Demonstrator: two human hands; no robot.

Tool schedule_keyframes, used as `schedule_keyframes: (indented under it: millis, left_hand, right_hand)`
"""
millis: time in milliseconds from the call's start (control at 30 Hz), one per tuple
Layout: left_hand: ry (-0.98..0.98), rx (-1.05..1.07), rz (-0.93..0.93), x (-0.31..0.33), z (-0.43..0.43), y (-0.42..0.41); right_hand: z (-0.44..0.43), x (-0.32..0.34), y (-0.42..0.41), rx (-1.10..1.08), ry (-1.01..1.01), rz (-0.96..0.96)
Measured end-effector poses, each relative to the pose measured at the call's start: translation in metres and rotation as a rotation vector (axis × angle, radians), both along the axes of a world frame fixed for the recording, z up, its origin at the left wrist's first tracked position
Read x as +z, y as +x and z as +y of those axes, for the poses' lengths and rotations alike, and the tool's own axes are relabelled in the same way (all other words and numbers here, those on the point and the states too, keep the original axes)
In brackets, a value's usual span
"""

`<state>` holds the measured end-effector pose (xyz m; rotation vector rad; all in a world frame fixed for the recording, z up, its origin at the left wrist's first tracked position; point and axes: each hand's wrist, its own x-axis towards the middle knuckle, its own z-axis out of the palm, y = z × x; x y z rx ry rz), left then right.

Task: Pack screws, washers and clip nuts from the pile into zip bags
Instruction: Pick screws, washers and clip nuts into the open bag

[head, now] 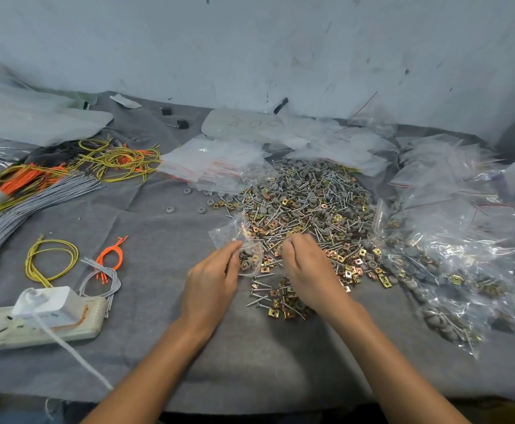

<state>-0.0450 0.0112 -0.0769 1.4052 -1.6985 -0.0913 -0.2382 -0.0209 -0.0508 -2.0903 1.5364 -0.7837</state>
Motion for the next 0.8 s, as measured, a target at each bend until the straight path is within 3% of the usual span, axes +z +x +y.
schedule_keyframes:
  millis: [67,233,367,433,600,800]
  left_hand:
    - [-0.005,-0.002,-0.001,0.0,0.0,0.0]
    - [-0.005,-0.002,0.002,0.0,0.001,0.0]
    - [-0.001,0.012,-0.006,-0.001,0.0,0.0]
    - [-0.005,0.013,-0.009,-0.002,-0.001,0.0]
    - [-0.015,0.005,-0.008,-0.003,-0.001,0.0]
    - [-0.022,0.003,-0.01,-0.002,-0.001,0.001]
  right_hand:
    - [0.006,0.001,0.001,0.0,0.037,-0.08]
    - [0.003,0.01,-0.004,-0.065,0.134,-0.07]
    - [0.006,0.014,-0.009,-0.053,0.372,-0.573]
    - [0.005,0.013,-0.01,-0.058,0.414,-0.674]
    - [0.001,0.009,-0.012,-0.056,0.398,-0.659]
    - [-0.001,0.01,-0.015,-0.001,0.343,-0.48]
